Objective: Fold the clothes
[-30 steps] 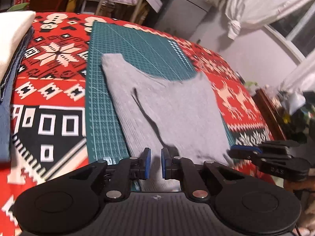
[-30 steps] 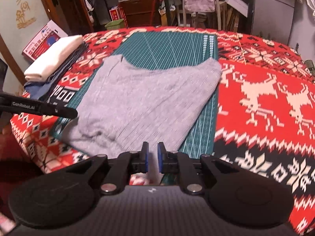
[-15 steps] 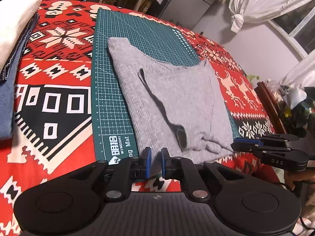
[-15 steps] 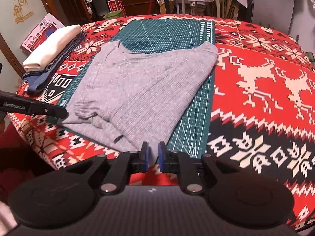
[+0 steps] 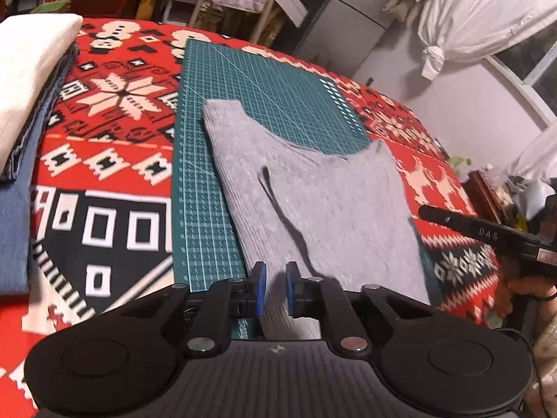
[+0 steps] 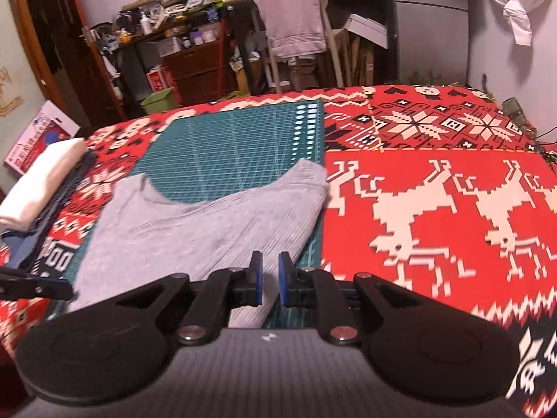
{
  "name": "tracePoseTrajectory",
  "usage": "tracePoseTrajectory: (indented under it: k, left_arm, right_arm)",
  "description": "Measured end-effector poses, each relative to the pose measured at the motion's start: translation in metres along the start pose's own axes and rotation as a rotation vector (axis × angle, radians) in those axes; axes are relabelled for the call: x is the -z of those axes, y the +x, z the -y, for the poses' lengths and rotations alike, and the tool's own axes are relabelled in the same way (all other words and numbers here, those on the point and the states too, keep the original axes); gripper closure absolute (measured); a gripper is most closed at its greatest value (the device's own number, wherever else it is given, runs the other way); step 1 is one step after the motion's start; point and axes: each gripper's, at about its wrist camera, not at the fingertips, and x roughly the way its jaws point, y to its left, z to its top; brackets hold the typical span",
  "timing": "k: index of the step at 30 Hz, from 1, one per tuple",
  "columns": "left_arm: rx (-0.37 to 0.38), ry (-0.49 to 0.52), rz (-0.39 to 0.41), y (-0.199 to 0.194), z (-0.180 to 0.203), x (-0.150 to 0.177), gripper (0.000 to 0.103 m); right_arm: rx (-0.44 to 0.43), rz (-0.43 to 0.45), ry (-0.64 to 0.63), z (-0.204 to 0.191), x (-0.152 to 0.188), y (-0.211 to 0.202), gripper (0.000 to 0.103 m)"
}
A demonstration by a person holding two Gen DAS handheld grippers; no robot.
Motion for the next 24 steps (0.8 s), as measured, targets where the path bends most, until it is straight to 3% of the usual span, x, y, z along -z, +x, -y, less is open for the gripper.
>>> tracePoseTrajectory:
  k: [5, 17, 24]
  left_arm:
    - [-0.017, 0.003, 0.019, 0.003, 0.002, -0.003, 0.08]
    - [-0.008, 0.016, -0.02, -0.002, -0.001, 0.012, 0.079]
    - [-0.012, 0.046, -0.033, -0.002, 0.003, 0.015, 0.079]
  right_arm:
    - [-0.003, -0.055, -0.011, -0.004, 0.008, 0.011, 0.093]
    - [-0.056, -0.159, -0.092, -0.032, 0.058, -0.036, 0.093]
    - [-0.062, -0.212, -0.14, -0.043, 0.064, -0.047, 0.093]
